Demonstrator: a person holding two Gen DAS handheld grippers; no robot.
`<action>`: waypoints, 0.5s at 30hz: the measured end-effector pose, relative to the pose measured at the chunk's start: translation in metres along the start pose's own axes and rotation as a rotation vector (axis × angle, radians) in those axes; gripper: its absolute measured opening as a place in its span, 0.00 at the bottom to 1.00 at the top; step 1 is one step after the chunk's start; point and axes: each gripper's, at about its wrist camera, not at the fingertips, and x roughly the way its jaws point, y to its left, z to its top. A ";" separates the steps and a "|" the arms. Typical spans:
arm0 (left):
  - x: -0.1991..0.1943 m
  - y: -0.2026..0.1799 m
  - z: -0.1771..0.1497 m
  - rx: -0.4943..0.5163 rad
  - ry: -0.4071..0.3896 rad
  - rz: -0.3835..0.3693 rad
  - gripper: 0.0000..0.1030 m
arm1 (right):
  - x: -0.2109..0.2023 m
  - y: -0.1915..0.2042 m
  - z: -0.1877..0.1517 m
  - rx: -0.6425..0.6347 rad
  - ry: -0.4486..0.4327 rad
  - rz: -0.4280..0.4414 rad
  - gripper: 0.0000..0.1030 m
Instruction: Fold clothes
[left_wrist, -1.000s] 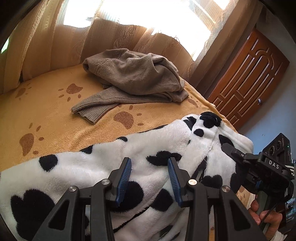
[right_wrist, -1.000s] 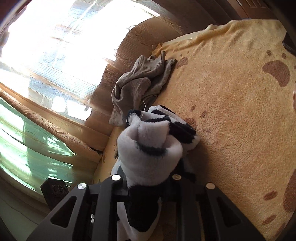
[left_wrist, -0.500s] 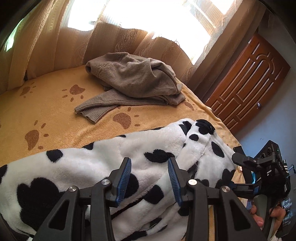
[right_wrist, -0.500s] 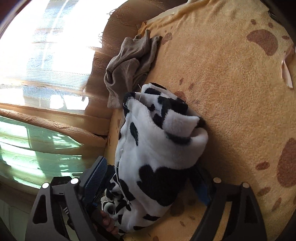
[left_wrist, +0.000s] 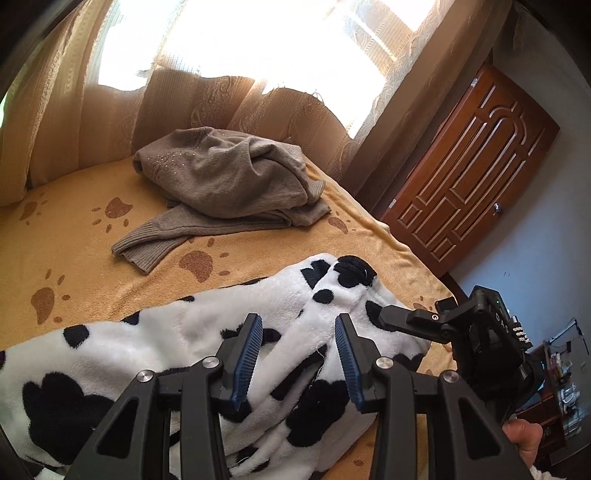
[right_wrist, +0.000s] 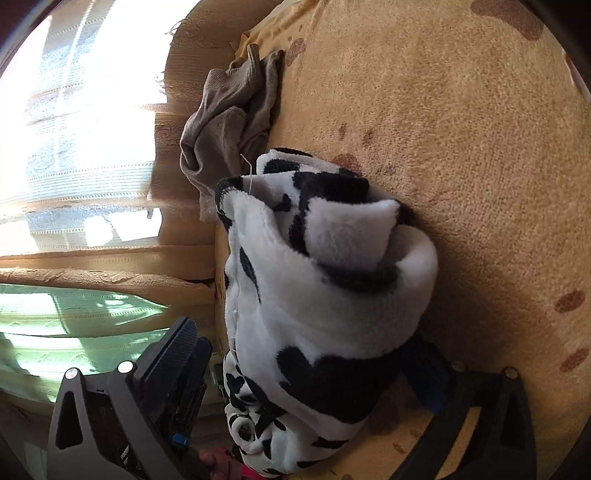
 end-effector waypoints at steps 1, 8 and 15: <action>0.000 0.006 -0.001 -0.013 0.001 0.007 0.41 | 0.001 0.002 -0.001 -0.004 -0.023 -0.010 1.00; 0.001 0.034 -0.009 -0.064 0.022 0.014 0.41 | 0.008 0.012 -0.009 -0.079 -0.166 -0.068 1.00; -0.020 0.051 -0.015 -0.110 -0.009 -0.021 0.41 | 0.017 0.029 -0.020 -0.246 -0.149 0.001 0.39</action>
